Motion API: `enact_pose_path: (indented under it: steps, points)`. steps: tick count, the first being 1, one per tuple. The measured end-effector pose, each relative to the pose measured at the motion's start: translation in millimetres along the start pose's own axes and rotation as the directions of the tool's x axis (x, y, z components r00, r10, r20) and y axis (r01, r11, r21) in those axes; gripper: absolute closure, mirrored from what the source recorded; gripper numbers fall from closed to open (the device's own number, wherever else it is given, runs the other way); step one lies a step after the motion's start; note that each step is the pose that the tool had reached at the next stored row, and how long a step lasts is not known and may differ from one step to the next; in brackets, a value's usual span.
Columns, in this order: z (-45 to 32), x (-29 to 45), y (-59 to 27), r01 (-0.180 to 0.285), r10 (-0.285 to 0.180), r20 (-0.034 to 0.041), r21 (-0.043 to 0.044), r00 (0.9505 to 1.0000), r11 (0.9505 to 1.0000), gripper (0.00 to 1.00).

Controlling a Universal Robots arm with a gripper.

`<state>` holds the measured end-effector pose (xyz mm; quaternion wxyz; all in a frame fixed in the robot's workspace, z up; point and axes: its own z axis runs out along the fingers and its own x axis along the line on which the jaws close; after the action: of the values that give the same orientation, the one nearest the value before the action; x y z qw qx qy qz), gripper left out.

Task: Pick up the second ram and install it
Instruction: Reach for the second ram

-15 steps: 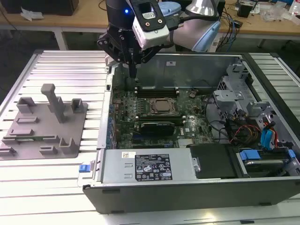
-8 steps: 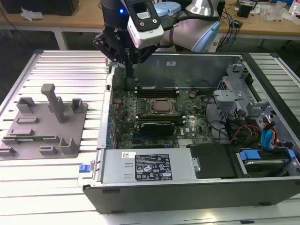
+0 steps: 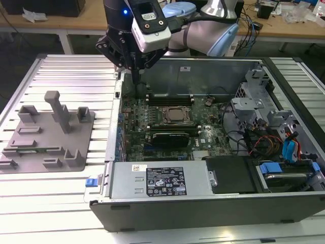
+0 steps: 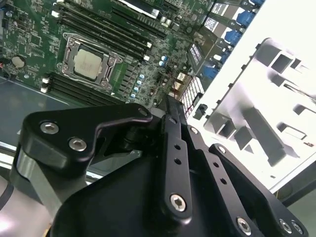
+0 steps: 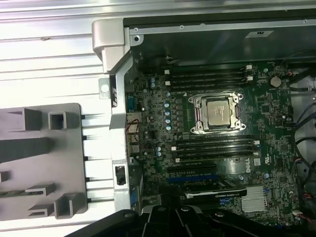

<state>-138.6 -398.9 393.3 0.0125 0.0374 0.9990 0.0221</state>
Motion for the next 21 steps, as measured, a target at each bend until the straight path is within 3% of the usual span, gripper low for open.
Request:
enact_pose_path:
  steps: [13, 21]
  points:
    - [-0.8, 28.7, -2.1, 0.000, 0.000, 0.0000, 0.0000, 1.0000, 1.0000, 0.92]
    - [-1.1, 41.7, -3.1, 0.000, 0.000, 0.0000, 0.0000, 1.0000, 1.0000, 0.92]
